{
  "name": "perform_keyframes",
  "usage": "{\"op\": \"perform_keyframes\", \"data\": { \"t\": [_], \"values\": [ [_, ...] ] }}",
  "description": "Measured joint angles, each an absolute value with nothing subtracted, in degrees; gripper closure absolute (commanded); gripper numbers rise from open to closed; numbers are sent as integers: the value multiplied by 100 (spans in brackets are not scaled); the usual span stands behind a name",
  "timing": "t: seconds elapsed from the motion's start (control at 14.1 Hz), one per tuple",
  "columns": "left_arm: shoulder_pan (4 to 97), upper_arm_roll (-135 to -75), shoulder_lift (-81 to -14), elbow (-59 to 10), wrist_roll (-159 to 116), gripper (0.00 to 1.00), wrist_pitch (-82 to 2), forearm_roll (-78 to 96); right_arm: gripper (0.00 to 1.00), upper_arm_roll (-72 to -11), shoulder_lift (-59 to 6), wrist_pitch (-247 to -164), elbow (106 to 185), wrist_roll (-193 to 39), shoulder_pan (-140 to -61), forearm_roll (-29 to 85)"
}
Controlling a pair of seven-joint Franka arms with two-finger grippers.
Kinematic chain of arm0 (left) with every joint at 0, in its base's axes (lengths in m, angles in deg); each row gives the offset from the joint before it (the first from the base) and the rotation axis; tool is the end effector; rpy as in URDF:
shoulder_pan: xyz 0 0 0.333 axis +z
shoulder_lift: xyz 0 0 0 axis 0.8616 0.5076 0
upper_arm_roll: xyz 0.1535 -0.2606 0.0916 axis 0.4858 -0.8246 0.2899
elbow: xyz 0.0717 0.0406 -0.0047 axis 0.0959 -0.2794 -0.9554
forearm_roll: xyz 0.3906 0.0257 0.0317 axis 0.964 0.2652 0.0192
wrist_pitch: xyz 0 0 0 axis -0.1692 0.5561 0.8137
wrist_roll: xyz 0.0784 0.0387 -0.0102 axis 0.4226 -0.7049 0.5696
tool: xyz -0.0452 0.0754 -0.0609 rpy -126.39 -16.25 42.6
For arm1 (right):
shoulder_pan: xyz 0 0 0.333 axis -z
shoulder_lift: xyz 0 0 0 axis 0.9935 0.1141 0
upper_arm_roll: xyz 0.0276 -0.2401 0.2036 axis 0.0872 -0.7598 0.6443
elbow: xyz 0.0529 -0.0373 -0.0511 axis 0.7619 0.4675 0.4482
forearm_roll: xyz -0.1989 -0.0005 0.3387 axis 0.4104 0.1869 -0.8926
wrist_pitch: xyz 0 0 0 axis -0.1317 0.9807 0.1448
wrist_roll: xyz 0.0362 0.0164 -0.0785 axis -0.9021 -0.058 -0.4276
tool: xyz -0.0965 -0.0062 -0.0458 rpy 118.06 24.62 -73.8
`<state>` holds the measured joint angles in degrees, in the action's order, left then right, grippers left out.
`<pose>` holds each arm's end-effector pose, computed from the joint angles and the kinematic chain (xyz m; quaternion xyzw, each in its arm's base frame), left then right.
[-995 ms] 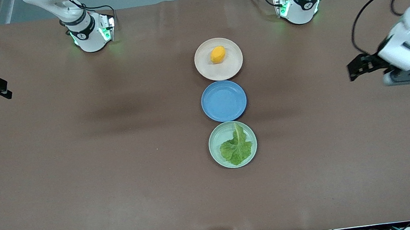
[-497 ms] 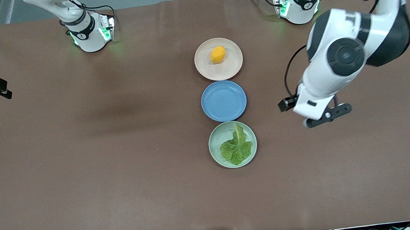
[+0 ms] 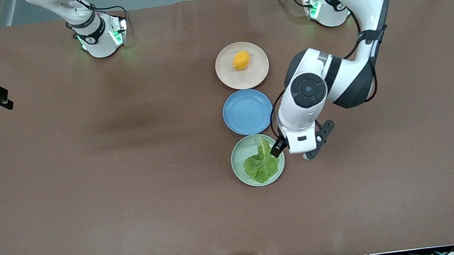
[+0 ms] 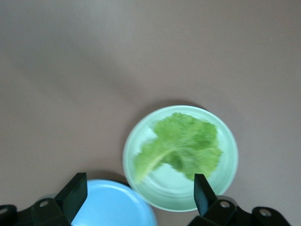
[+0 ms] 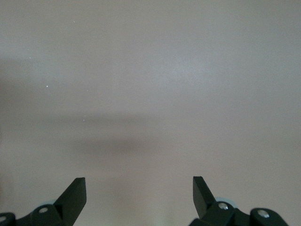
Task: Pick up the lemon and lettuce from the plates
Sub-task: 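Reach the left gripper down to the lettuce on the green plate, then grasp the lettuce with the left gripper while the right gripper reaches out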
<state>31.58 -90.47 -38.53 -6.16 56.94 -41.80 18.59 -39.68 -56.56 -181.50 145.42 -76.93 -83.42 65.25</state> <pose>0.6179 -0.3718 0.3497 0.8915 0.4522 -0.0034 0.0277 0.5179 -0.0372 0.6202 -0.9999 -0.0118 0.0014 0.0016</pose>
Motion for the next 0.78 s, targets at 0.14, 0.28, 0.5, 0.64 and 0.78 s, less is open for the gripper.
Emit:
{"op": "perform_keyframes", "data": {
  "t": [0.14,0.28,0.5,0.64,0.78],
  "values": [
    [3056,-9047,-3579,-613,6489,0,-4867,1663,0,-3968,-5655,-18111,14541,-7693,-8342,6525],
    [2981,-9047,-3314,-608,7263,0,-5438,1646,0,-3976,-5606,-18098,14535,-7693,-8332,6526],
    [2893,-9047,-2993,-600,7832,0,-5963,1646,0,-3999,-5313,-18109,14488,-7694,-8322,6527],
    [2836,-9047,-2806,-597,7981,0,-6205,1646,0,-4005,-5054,-18142,14443,-7695,-8321,6527],
    [2783,-9045,-2669,-592,8005,0,-6291,1646,0,-4007,-4726,-18153,14331,-7697,-8321,6531]
  ]
}}
